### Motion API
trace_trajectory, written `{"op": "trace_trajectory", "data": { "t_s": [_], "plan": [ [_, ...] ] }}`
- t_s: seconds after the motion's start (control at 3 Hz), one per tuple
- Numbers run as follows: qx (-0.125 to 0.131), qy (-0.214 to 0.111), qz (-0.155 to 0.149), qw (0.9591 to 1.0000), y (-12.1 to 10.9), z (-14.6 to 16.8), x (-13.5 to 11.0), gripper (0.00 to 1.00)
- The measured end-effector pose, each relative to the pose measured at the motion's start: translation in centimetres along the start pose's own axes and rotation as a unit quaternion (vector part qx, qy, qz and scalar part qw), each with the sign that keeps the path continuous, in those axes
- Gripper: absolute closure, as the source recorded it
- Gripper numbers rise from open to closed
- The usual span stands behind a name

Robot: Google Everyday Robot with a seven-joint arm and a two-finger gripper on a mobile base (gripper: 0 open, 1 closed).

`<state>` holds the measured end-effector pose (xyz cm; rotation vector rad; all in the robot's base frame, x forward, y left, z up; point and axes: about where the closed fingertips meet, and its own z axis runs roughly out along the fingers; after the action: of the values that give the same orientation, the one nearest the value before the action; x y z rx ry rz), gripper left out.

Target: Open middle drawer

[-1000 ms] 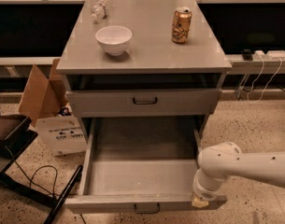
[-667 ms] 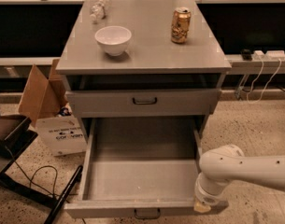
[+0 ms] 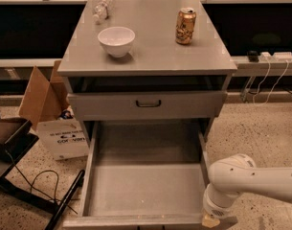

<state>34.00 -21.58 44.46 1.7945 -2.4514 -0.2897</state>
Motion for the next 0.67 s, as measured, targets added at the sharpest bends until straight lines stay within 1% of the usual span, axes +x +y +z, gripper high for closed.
{"op": "trace_trajectory", "data": {
  "t_s": [0.33,0.67],
  "plan": [
    [0.000,0.000,0.000,1.0000,0.00,0.00,0.00,0.81],
    [0.000,0.000,0.000,1.0000,0.00,0.00,0.00,0.58]
  ]
}}
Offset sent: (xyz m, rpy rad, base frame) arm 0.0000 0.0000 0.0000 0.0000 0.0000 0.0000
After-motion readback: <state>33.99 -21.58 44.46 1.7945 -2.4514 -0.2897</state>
